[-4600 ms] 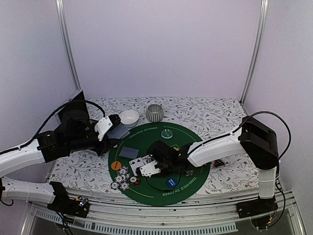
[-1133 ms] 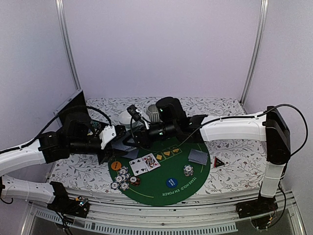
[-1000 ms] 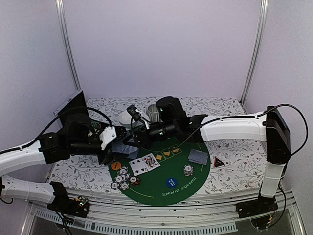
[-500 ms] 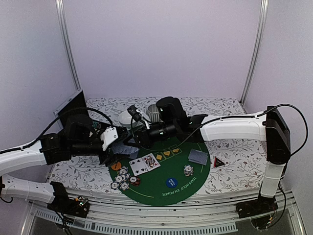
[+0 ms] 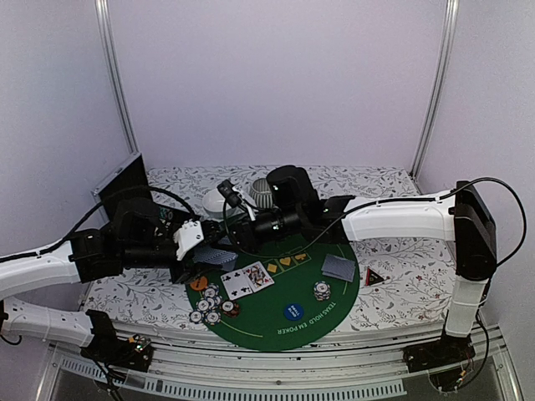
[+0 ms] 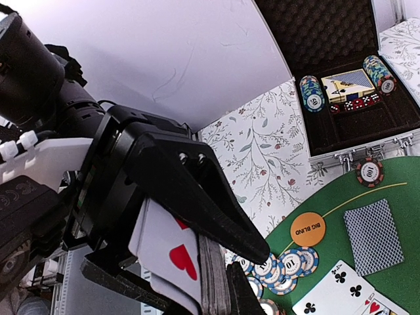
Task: Distribute texas hold em gaming equipment
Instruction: Pass from the right arm to the left
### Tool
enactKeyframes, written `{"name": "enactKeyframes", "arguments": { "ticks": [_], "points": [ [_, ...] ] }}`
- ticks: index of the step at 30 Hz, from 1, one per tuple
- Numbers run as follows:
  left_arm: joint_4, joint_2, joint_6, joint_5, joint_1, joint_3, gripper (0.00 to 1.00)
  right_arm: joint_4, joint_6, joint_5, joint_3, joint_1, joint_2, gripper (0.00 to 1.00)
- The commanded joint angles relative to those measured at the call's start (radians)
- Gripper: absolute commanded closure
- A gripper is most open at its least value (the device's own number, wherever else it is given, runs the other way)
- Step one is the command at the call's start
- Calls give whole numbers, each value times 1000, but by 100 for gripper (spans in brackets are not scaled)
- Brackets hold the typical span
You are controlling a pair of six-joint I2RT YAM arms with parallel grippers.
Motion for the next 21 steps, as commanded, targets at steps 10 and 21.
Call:
{"name": "enactKeyframes", "arguments": {
  "ticks": [10, 21],
  "points": [
    [35, -56, -4, 2, -5, -10, 61, 26, 20, -48, -25, 29, -44, 82],
    [22, -52, -14, 21, -5, -4, 67, -27, 8, 20, -27, 29, -48, 63]
  ]
}}
